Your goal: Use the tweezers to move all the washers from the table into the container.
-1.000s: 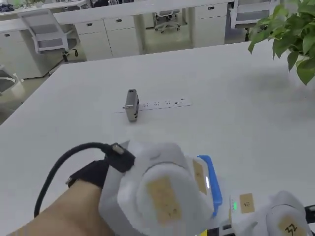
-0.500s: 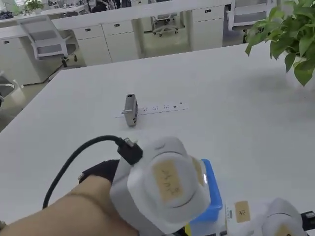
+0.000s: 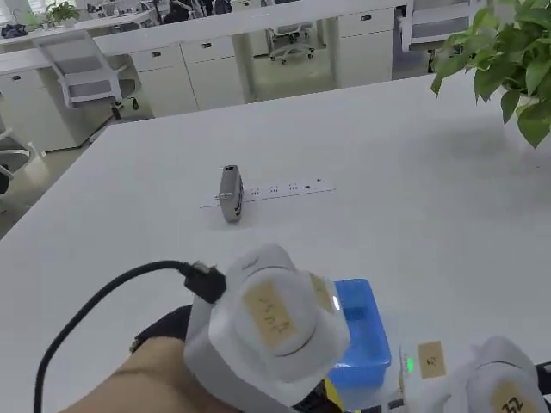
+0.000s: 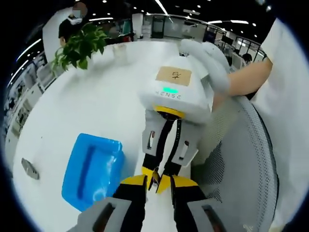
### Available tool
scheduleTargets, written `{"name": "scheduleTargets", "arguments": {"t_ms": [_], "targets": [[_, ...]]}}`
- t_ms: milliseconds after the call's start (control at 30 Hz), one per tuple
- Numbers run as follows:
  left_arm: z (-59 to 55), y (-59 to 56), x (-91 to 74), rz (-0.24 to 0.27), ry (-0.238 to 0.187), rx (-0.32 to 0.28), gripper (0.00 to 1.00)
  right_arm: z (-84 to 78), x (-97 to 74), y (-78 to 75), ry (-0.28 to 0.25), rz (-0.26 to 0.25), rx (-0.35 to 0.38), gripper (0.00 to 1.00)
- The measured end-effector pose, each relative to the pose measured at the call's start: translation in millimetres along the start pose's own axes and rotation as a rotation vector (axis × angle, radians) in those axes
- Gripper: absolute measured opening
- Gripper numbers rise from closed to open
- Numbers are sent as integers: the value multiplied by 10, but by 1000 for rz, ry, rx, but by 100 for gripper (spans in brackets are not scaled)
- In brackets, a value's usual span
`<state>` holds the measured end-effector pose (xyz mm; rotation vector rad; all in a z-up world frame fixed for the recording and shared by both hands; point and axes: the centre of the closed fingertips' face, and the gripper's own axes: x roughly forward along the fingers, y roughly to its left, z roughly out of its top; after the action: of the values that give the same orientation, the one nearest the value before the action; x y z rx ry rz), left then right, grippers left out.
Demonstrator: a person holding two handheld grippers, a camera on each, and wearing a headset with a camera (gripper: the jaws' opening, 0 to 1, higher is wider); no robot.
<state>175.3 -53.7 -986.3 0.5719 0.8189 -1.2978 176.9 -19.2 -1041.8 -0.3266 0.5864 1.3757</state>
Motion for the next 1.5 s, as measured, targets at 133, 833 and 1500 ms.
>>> {"name": "scheduleTargets", "arguments": {"t_ms": [133, 833, 1500], "targets": [[28, 70, -148, 89, -170, -132, 48, -7, -25, -82, -24, -14, 107, 2], [-594, 256, -941, 625, -661, -544, 85, 68, -153, -224, -170, 3, 368, 3], [-786, 451, -1158, 917, -581, -428, 98, 495, -677, -486, -384, -153, 331, 3]]}}
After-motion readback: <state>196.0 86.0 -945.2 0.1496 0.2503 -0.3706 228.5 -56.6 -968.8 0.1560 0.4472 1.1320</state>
